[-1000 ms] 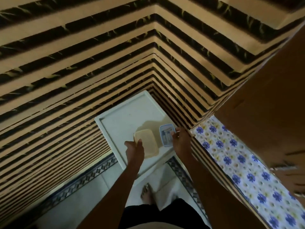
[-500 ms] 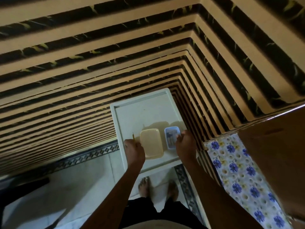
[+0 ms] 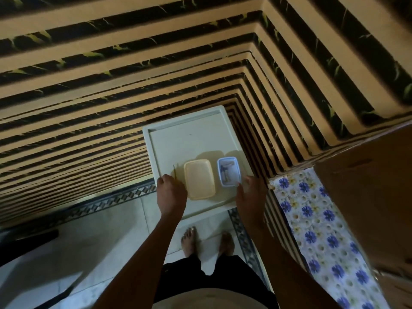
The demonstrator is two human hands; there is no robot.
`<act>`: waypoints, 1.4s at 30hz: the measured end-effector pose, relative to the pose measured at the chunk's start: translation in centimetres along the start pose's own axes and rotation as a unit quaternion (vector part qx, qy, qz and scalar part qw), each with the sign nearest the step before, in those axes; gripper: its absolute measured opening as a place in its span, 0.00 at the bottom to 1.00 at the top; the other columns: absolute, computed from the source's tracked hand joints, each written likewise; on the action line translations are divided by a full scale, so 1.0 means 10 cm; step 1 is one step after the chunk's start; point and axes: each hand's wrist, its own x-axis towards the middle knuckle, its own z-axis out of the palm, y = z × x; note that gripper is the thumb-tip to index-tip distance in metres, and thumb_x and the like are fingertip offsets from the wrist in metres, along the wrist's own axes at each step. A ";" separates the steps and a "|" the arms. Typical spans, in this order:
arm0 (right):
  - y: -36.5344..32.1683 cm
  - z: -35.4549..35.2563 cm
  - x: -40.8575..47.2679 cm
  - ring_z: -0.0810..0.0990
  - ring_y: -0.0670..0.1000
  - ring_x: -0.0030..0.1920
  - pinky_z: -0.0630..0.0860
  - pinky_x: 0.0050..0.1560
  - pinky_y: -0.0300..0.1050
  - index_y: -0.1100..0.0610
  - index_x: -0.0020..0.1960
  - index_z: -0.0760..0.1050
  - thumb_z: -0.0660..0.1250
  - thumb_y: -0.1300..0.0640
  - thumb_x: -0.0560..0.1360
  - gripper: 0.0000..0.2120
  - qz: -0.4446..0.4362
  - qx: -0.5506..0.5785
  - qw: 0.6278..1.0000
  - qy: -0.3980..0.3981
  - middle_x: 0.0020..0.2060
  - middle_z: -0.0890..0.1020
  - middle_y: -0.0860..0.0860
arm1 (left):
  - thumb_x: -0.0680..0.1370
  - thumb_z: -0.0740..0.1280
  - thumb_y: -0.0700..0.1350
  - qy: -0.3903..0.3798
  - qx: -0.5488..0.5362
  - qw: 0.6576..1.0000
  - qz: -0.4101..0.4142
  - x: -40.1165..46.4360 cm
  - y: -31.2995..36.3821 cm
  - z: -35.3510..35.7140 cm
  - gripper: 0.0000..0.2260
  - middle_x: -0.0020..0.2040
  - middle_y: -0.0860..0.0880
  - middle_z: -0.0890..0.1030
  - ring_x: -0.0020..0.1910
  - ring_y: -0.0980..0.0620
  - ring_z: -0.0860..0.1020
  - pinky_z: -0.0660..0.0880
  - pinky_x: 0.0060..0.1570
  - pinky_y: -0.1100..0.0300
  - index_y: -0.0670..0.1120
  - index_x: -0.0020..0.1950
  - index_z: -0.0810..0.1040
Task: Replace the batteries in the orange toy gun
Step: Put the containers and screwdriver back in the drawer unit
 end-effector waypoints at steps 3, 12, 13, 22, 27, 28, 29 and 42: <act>0.07 -0.03 -0.17 0.74 0.56 0.52 0.73 0.53 0.48 0.62 0.54 0.77 0.67 0.65 0.77 0.06 -0.039 -0.003 0.999 0.017 0.50 0.76 0.59 | 0.79 0.65 0.38 -0.016 -0.005 1.000 0.026 0.01 -0.10 0.00 0.07 0.54 0.38 0.77 0.48 0.45 0.72 0.69 0.42 0.52 0.34 0.54 0.76; 0.37 0.03 -0.89 0.76 0.58 0.41 0.73 0.41 0.52 0.61 0.42 0.78 0.61 0.59 0.78 0.10 -0.081 -0.016 0.997 -0.004 0.41 0.78 0.58 | 0.80 0.65 0.36 0.003 0.014 0.980 0.196 -0.24 -0.60 -0.15 0.10 0.61 0.40 0.78 0.61 0.41 0.75 0.77 0.61 0.45 0.38 0.62 0.79; 0.43 0.07 -1.00 0.77 0.59 0.43 0.74 0.43 0.53 0.60 0.44 0.78 0.60 0.58 0.78 0.10 -0.087 -0.030 0.995 -0.042 0.43 0.79 0.58 | 0.80 0.65 0.34 -0.001 0.032 0.975 0.221 -0.28 -0.71 -0.15 0.12 0.63 0.40 0.79 0.63 0.40 0.76 0.77 0.63 0.42 0.37 0.63 0.79; 1.01 0.62 -1.29 0.77 0.59 0.70 0.78 0.67 0.55 0.63 0.69 0.76 0.72 0.57 0.77 0.23 -0.209 -0.216 0.903 -0.308 0.69 0.78 0.58 | 0.81 0.64 0.39 -0.047 0.097 0.926 0.363 -0.21 -1.26 -0.08 0.22 0.78 0.39 0.69 0.79 0.40 0.65 0.68 0.76 0.41 0.36 0.76 0.70; 1.06 0.96 -1.26 0.61 0.55 0.80 0.70 0.74 0.58 0.59 0.80 0.62 0.62 0.55 0.84 0.27 -0.199 -0.256 0.869 -0.373 0.82 0.60 0.51 | 0.82 0.63 0.49 -0.063 0.038 0.922 0.380 -0.21 -1.36 -0.05 0.28 0.80 0.42 0.65 0.80 0.41 0.62 0.66 0.75 0.35 0.37 0.79 0.66; 1.07 1.06 -1.26 0.59 0.55 0.81 0.69 0.75 0.59 0.59 0.81 0.60 0.61 0.55 0.84 0.27 -0.191 -0.254 0.869 -0.380 0.83 0.57 0.50 | 0.82 0.62 0.50 -0.062 0.032 0.921 0.383 -0.20 -1.41 -0.03 0.29 0.81 0.42 0.64 0.81 0.42 0.61 0.66 0.75 0.33 0.38 0.80 0.65; 1.08 1.14 -1.26 0.58 0.56 0.81 0.69 0.75 0.59 0.59 0.82 0.59 0.62 0.56 0.84 0.28 -0.182 -0.252 0.870 -0.381 0.83 0.56 0.50 | 0.82 0.61 0.51 -0.061 0.027 0.920 0.385 -0.20 -1.43 -0.01 0.29 0.82 0.43 0.63 0.82 0.43 0.59 0.65 0.75 0.32 0.38 0.80 0.64; 1.27 1.12 -1.80 0.79 0.60 0.64 0.79 0.59 0.55 0.58 0.60 0.80 0.78 0.62 0.63 0.26 -0.238 -0.290 0.899 -0.225 0.63 0.81 0.56 | 0.84 0.55 0.56 -0.055 0.043 0.914 0.399 -0.15 -1.53 0.05 0.30 0.84 0.45 0.59 0.84 0.46 0.52 0.49 0.81 0.40 0.41 0.83 0.60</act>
